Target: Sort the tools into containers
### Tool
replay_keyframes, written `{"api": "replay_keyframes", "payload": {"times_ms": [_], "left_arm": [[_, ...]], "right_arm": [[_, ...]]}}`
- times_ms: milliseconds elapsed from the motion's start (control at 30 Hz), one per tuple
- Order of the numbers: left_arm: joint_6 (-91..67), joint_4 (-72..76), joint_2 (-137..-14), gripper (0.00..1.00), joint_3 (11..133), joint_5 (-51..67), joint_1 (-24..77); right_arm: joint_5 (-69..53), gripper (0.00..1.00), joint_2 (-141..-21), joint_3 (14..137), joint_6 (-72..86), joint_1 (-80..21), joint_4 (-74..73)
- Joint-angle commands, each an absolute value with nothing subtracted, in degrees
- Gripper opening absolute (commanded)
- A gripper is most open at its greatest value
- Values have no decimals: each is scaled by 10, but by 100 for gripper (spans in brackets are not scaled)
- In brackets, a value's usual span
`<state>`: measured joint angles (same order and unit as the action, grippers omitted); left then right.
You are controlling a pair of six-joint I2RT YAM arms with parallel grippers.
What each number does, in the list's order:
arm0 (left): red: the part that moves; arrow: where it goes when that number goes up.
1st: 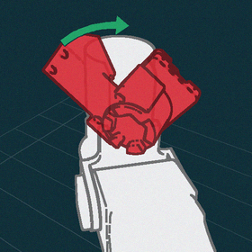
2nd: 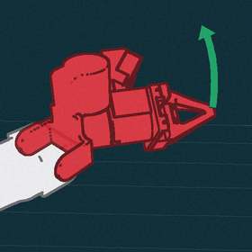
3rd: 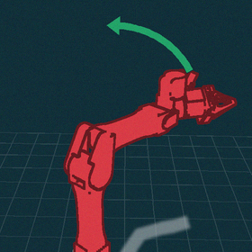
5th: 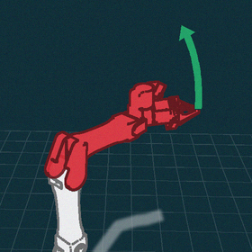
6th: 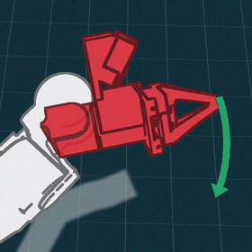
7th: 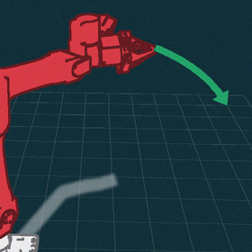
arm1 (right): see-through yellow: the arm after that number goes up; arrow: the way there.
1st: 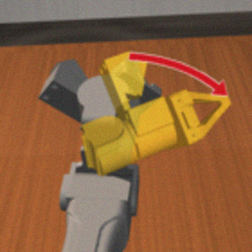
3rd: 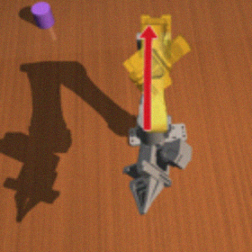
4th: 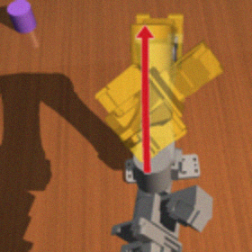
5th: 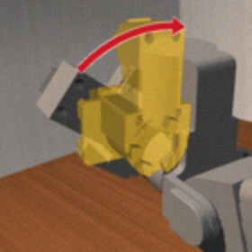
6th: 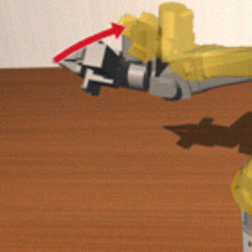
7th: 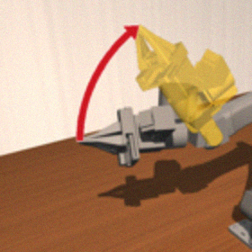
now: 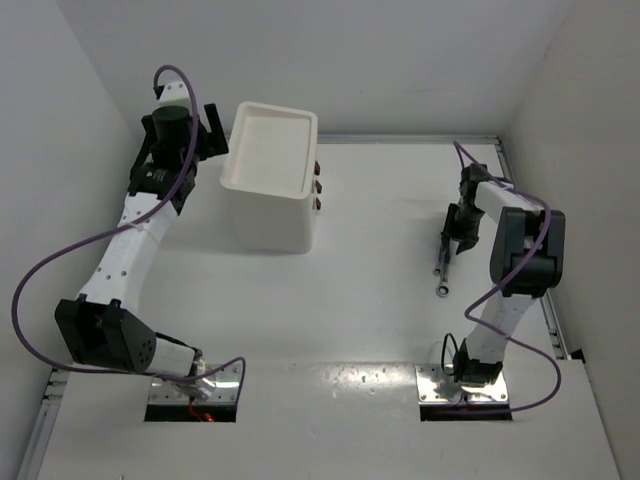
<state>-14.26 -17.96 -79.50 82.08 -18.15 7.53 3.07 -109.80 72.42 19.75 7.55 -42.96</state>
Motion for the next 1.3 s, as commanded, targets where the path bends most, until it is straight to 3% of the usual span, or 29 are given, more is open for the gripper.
{"api": "replay_keyframes", "payload": {"times_ms": [0, 867, 1067, 1200, 1267], "left_arm": [[-151, -173, -805, 100, 829, -173, 64], [-156, -178, -827, 100, 846, -173, 64], [-156, -178, -832, 100, 846, -173, 64], [-156, -178, -832, 100, 846, -173, 64], [-156, -178, -832, 100, 846, -173, 64]], "right_arm": [[44, 39, -1110, 749, 207, 77, -424], [25, 36, -1133, 679, 214, 83, -448], [18, 28, -1138, 679, 214, 88, -448], [0, 0, -1138, 685, 214, 88, -448], [-14, 0, -1138, 692, 214, 88, -448]]}}
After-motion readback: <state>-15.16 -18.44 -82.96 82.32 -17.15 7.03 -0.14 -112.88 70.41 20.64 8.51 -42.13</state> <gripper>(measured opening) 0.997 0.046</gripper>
